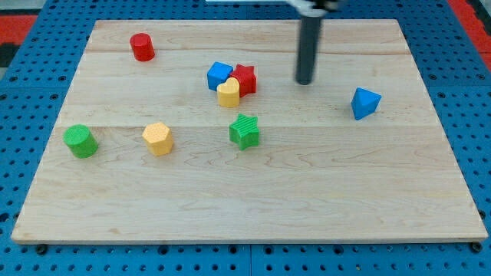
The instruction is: Move the blue triangle right to the red star
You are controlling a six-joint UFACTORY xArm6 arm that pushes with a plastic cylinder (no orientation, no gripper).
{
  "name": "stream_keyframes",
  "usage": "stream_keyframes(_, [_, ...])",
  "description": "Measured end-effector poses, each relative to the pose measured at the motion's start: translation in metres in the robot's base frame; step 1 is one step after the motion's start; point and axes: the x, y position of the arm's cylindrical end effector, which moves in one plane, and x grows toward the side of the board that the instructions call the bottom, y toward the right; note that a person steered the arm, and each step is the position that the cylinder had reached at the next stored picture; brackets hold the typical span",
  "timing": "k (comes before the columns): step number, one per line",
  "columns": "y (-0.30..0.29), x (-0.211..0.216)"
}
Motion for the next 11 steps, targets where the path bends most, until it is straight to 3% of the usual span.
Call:
stream_keyframes(1, [0.084, 0.002])
stream_keyframes(2, [0.096, 0.045])
stream_keyframes(3, [0.068, 0.069])
stream_keyframes(6, [0.031, 0.019])
stream_keyframes(9, [-0.049, 0.011])
stream_keyframes(11, [-0.054, -0.019])
